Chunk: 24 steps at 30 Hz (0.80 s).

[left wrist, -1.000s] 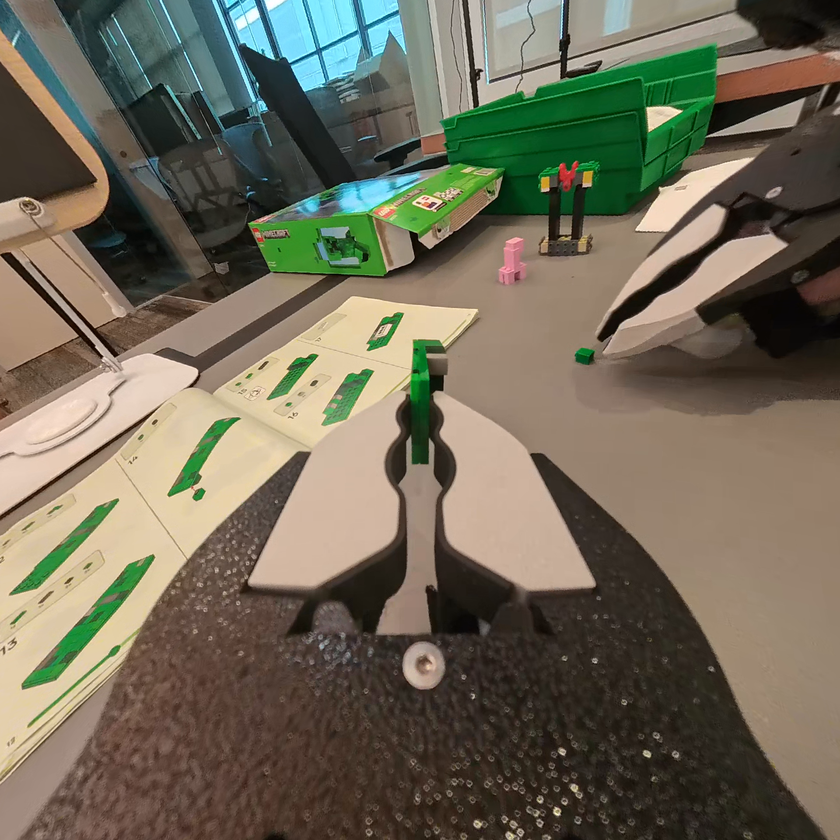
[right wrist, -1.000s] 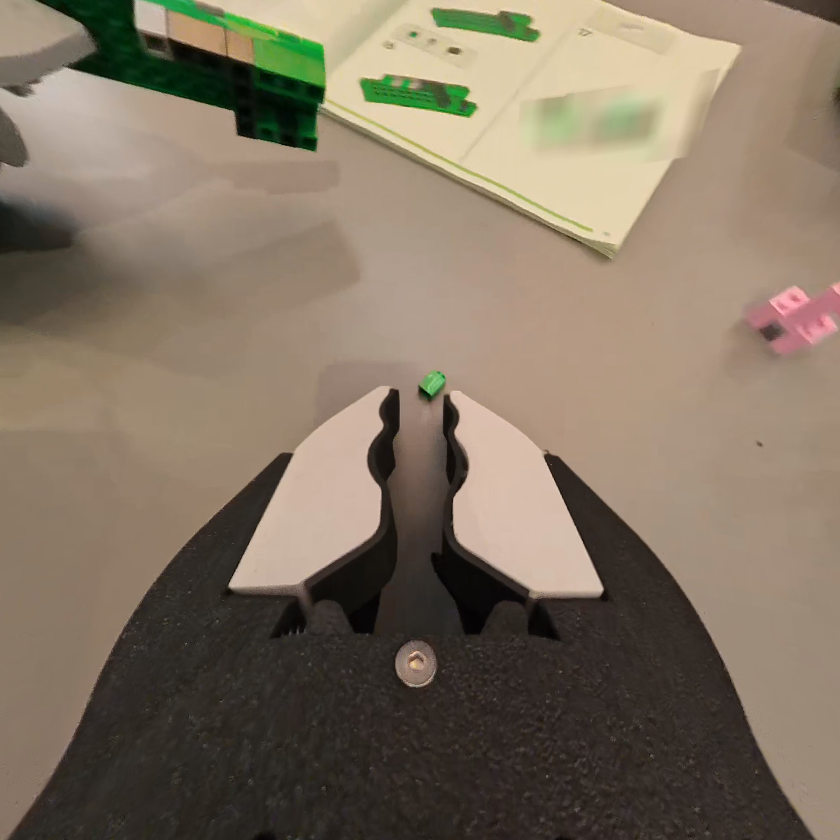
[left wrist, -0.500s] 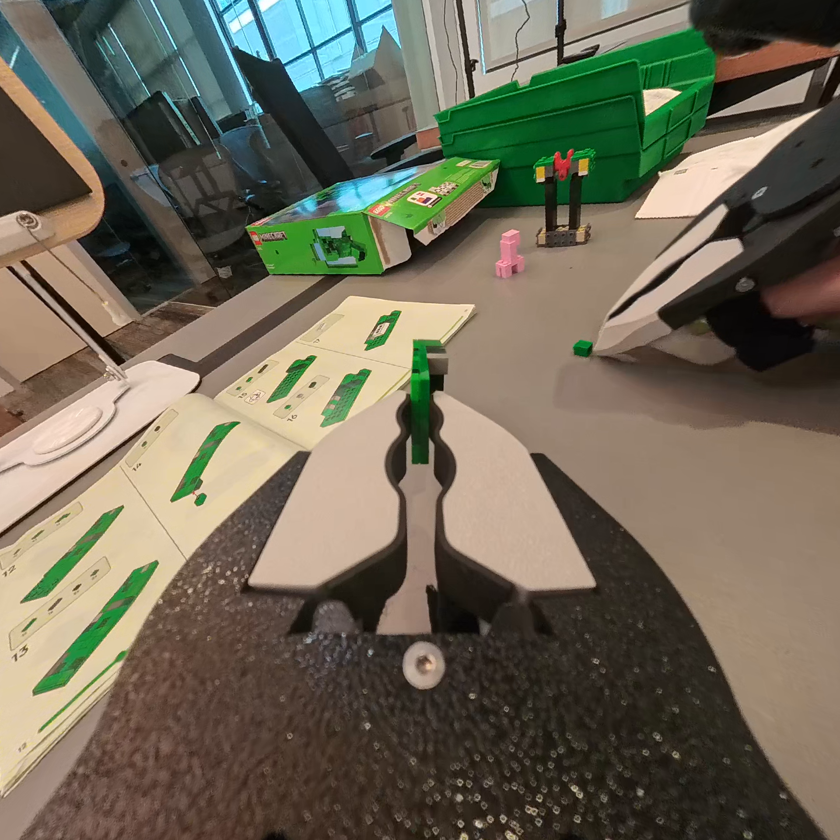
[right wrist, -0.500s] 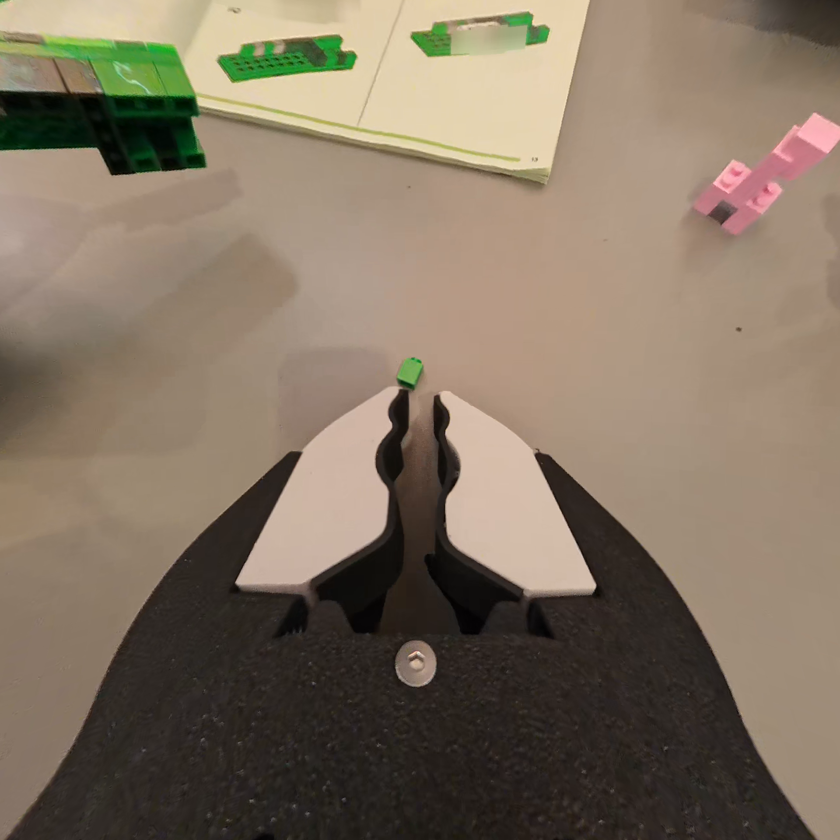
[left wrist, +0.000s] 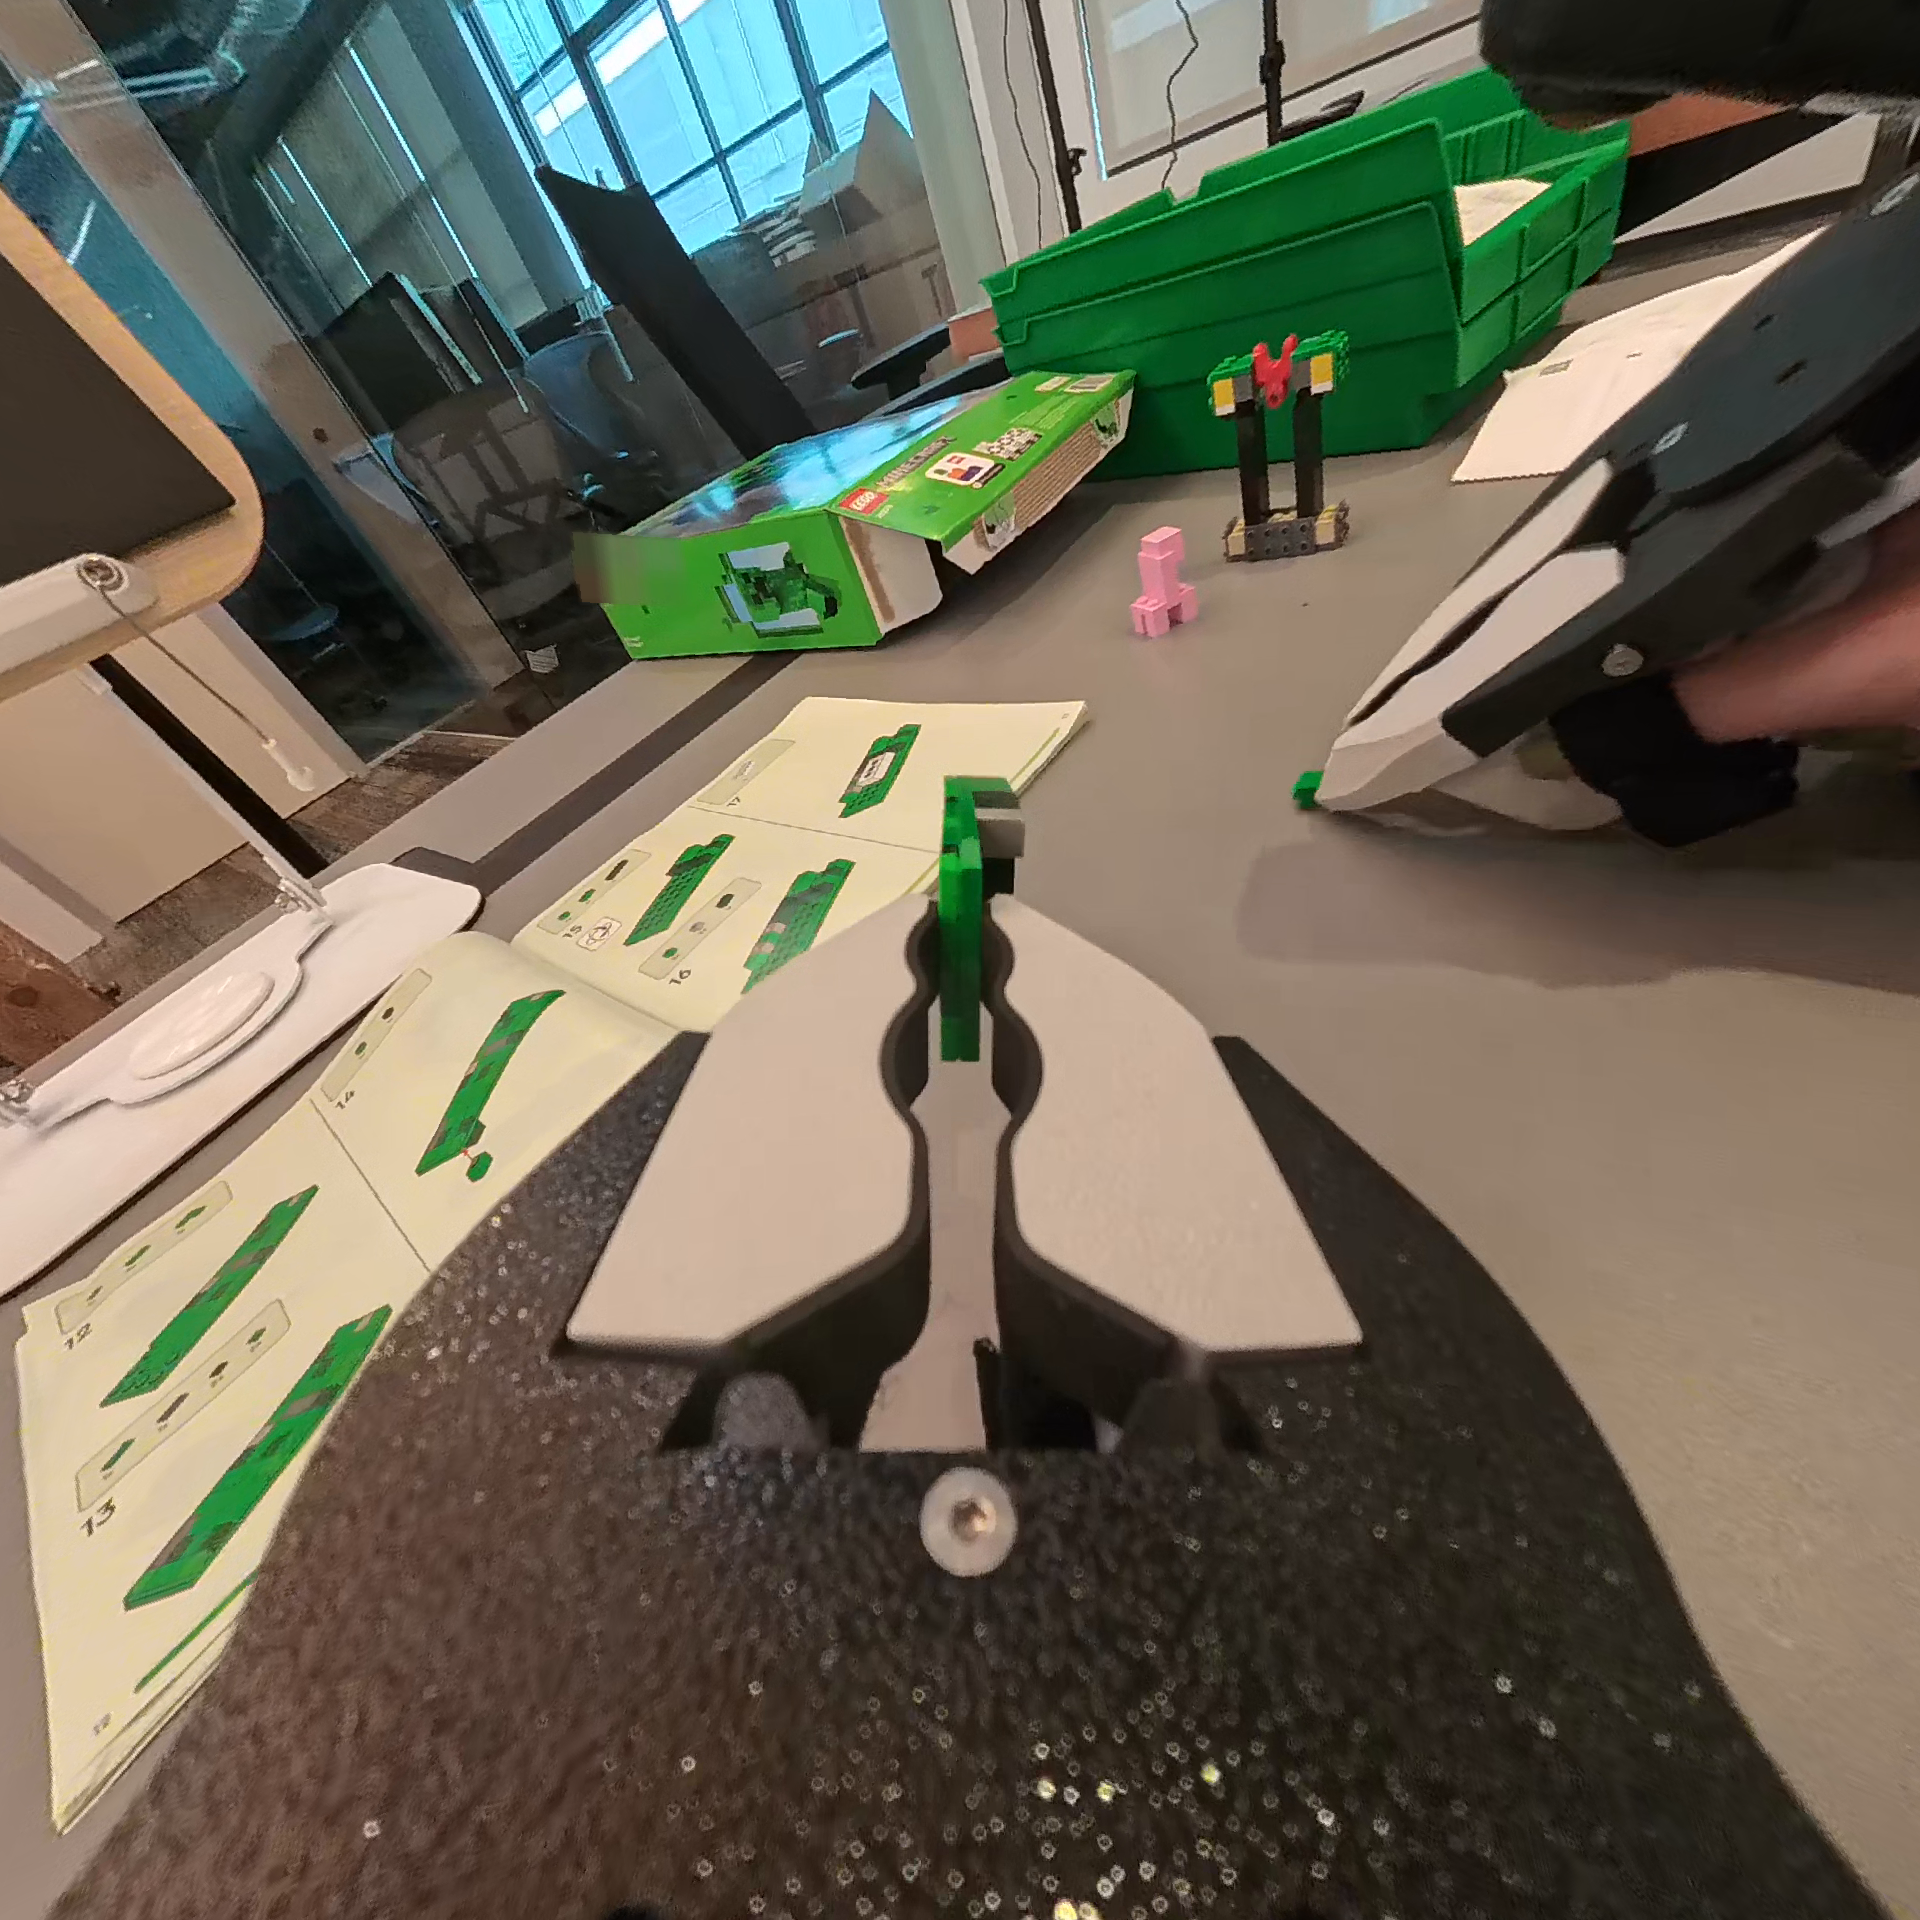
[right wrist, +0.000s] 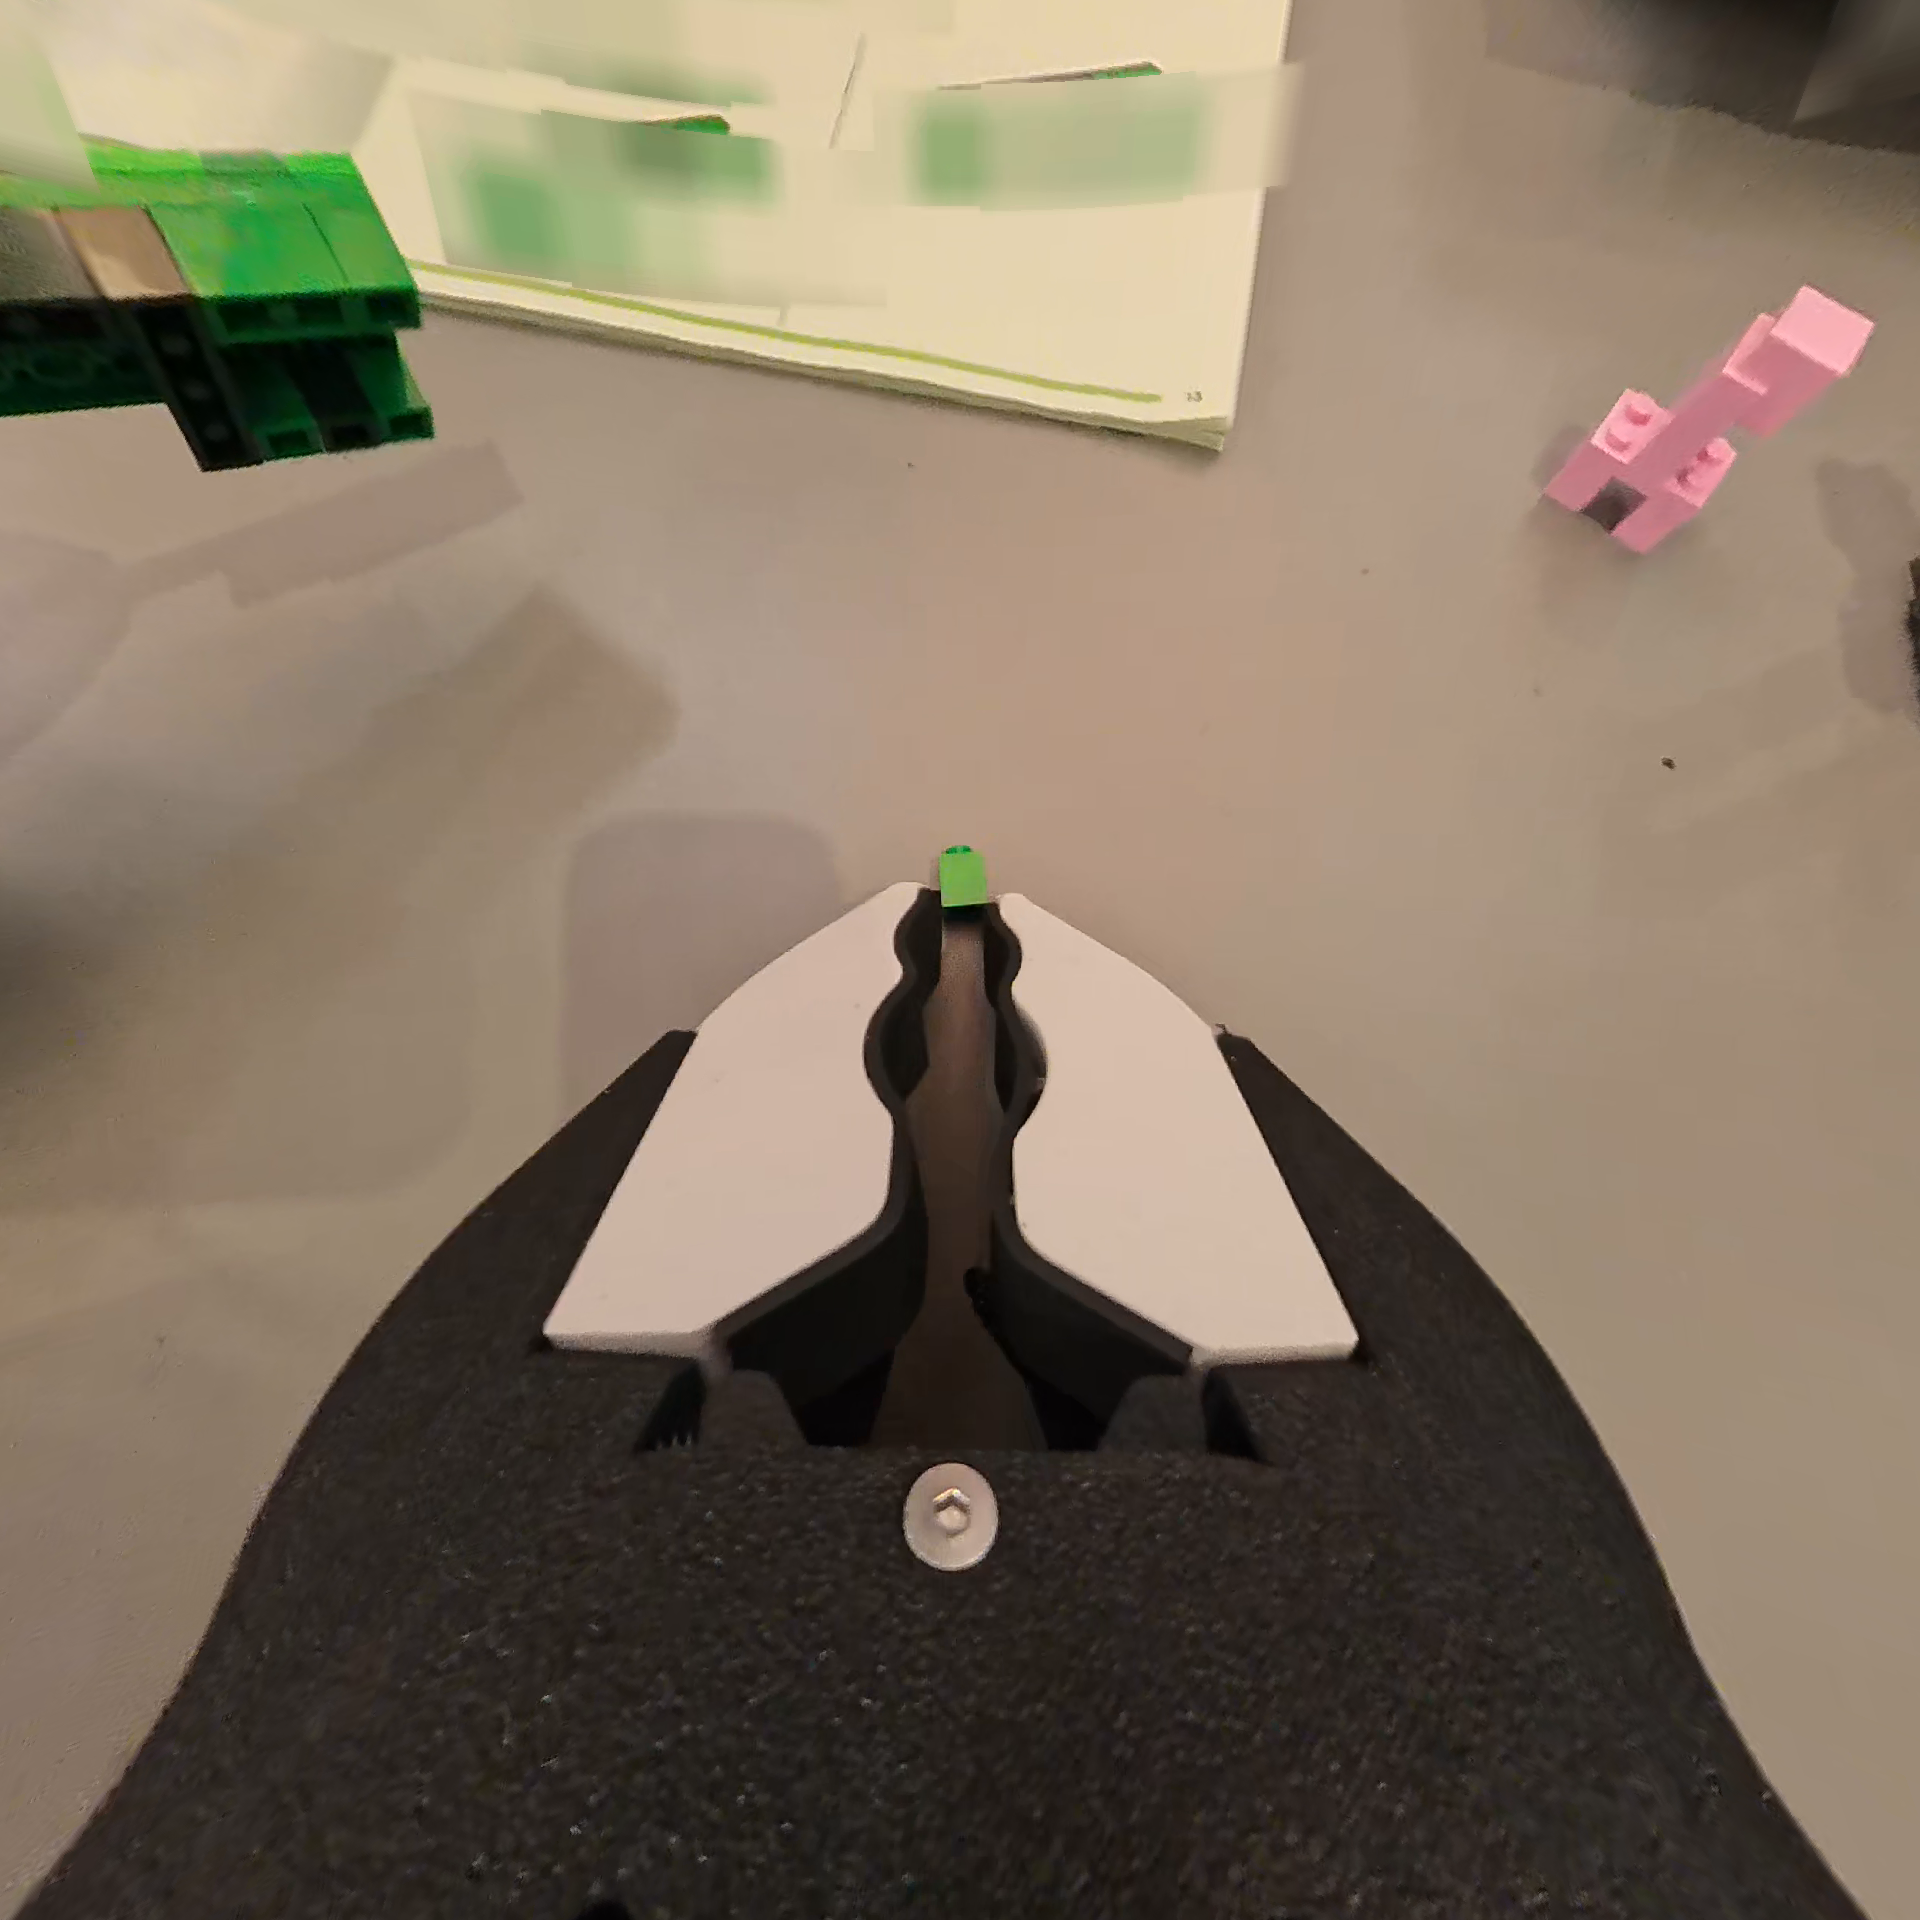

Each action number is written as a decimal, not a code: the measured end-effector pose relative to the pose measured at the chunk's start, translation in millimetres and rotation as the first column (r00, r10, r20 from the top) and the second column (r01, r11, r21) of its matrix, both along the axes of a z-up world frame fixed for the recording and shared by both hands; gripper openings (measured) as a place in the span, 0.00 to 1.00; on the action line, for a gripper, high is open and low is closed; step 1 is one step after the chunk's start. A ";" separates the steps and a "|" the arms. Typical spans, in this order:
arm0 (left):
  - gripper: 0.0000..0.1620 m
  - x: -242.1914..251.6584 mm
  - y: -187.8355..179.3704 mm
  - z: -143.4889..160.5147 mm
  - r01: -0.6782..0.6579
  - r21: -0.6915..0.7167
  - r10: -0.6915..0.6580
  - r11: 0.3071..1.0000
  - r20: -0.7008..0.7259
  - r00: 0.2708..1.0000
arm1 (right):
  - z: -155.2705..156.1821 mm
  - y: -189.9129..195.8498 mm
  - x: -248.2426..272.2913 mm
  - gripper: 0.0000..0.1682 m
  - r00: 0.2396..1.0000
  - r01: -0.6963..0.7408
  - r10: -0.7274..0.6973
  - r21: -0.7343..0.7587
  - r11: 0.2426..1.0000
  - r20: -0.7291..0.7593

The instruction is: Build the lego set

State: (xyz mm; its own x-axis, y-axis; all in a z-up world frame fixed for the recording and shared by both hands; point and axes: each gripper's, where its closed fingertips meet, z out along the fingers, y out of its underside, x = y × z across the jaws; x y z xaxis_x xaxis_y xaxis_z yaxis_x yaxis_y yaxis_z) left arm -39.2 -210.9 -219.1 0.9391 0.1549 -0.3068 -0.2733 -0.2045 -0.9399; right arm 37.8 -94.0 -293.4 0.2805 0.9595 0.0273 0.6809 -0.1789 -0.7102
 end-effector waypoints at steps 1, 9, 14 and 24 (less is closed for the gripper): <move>0.03 0.1 0.0 0.2 0.000 0.002 0.000 1.000 -0.003 1.000 | 1.4 -4.9 -3.3 0.05 0.999 -0.036 0.036 -0.004 0.999 -0.018; 0.03 7.1 4.5 -11.1 0.031 -0.080 -0.037 0.996 -0.065 0.997 | 52.5 -89.9 -32.9 0.04 0.834 -0.395 0.363 0.009 0.919 -0.415; 0.03 7.7 5.7 -19.8 0.019 -0.142 -0.032 0.990 -0.091 0.995 | 53.2 -93.7 -37.1 0.04 0.847 -0.364 0.278 -0.112 0.924 -0.454; 0.03 14.4 5.5 -16.7 0.050 -0.120 -0.063 0.992 -0.110 0.992 | 57.1 -101.9 -42.9 0.04 0.840 -0.335 0.231 -0.136 0.932 -0.491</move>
State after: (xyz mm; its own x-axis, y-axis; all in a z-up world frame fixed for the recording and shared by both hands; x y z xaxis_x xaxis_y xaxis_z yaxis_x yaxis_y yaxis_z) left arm -24.8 -205.4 -235.8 0.9033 0.0594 -0.4250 -0.3914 -0.2918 -0.8727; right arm -5.1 -195.9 -236.4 -0.0745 0.9668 -0.2444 0.3294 -0.2075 -0.9211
